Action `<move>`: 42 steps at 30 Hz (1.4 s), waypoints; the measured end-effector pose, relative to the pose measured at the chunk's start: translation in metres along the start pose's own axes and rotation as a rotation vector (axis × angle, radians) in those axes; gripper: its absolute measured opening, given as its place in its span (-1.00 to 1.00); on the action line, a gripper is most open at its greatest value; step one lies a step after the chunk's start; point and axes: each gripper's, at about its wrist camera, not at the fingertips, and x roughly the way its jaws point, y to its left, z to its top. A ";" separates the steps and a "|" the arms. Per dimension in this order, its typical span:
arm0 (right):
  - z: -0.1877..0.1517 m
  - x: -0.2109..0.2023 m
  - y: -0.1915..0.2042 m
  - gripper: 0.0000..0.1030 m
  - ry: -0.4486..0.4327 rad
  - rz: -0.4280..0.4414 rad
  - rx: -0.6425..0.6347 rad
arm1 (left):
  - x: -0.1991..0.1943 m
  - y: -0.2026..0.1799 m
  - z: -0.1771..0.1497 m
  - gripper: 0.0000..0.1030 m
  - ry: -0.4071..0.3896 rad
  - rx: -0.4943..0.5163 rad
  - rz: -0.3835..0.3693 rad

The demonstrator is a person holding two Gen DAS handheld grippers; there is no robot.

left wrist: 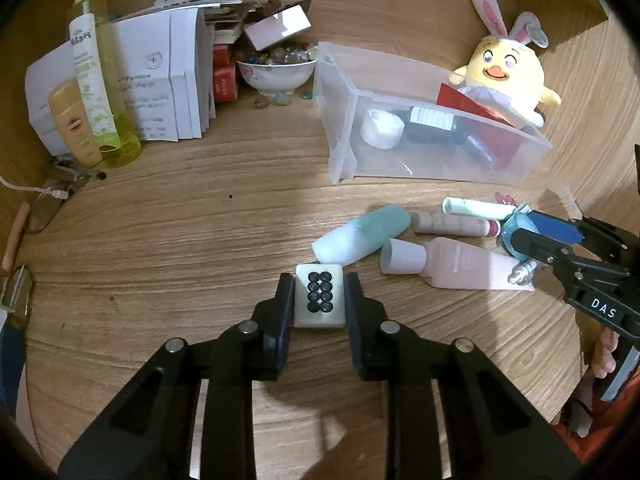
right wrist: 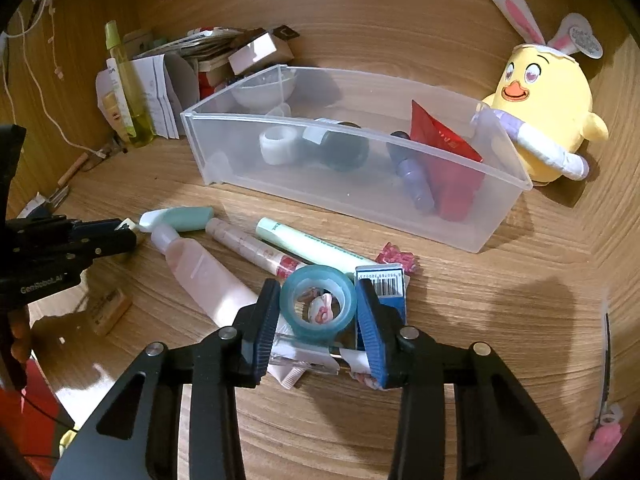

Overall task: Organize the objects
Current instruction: 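Grasp the white dice-patterned block with the left gripper while the right grasps the blue tape roll, then carry the block and blue tape roll into the clear box with both grippers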

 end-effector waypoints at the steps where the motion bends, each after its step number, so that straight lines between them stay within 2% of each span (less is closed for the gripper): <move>1: 0.001 -0.001 0.000 -0.31 -0.005 0.000 0.000 | -0.001 0.001 0.000 -0.53 -0.006 -0.007 0.002; 8: 0.009 -0.012 -0.001 -0.31 -0.051 0.000 -0.005 | -0.012 0.004 0.004 -0.53 -0.048 -0.046 -0.002; 17: 0.019 -0.025 -0.005 -0.31 -0.103 -0.002 -0.009 | -0.027 -0.004 0.020 -0.54 -0.112 -0.038 -0.005; 28: 0.030 -0.037 -0.019 -0.31 -0.154 -0.005 0.007 | -0.038 -0.028 0.048 -0.54 -0.188 0.005 -0.038; 42: 0.054 -0.048 -0.054 -0.31 -0.221 -0.026 0.054 | -0.042 -0.053 0.089 -0.54 -0.248 0.053 -0.074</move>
